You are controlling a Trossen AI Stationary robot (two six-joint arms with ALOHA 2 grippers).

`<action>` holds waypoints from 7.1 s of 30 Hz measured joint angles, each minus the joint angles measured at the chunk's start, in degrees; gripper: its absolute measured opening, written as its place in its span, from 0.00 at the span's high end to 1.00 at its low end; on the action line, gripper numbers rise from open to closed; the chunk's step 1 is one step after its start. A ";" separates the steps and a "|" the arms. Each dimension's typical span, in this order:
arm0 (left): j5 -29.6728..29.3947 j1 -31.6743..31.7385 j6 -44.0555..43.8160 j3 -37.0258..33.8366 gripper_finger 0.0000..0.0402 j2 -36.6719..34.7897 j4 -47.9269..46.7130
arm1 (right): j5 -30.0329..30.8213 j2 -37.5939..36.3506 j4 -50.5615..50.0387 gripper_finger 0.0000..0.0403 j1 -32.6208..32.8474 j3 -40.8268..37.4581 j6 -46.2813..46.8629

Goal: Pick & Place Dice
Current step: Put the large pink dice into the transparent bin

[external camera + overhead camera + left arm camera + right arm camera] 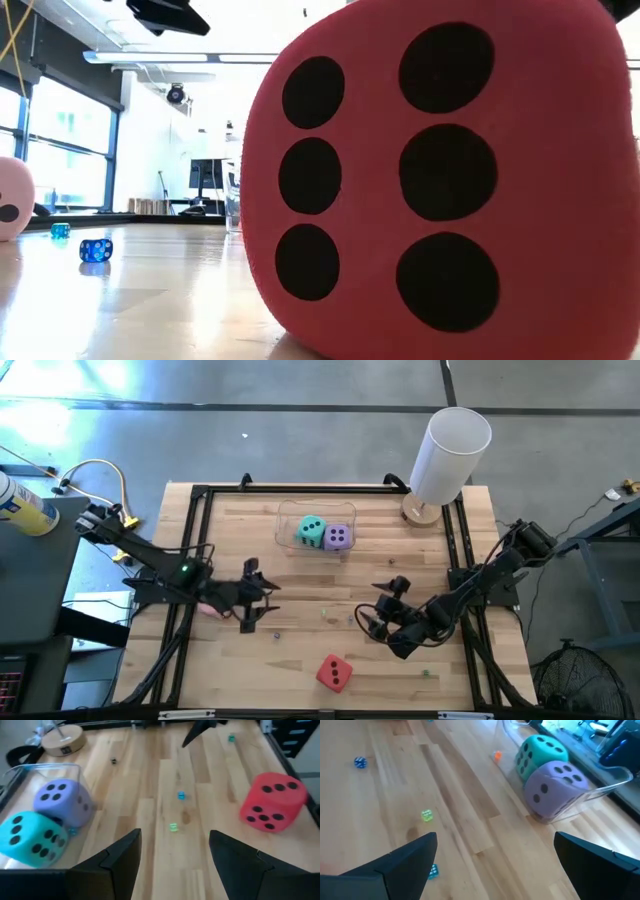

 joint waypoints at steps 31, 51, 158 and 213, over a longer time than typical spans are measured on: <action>0.26 -0.62 24.76 -0.04 0.05 9.54 4.55 | -4.20 1.11 8.40 0.02 -5.37 0.00 -16.52; -8.01 -7.77 22.38 -0.02 0.05 9.50 15.38 | -9.92 1.05 9.22 0.02 -3.41 0.00 -15.48; 27.07 -8.04 -27.05 -0.26 0.05 2.92 -53.87 | -9.96 1.03 9.63 0.02 -4.39 0.00 -17.01; 24.23 0.55 -35.64 -2.95 0.05 2.94 -53.83 | -9.96 1.03 9.63 0.02 -4.39 0.00 -17.01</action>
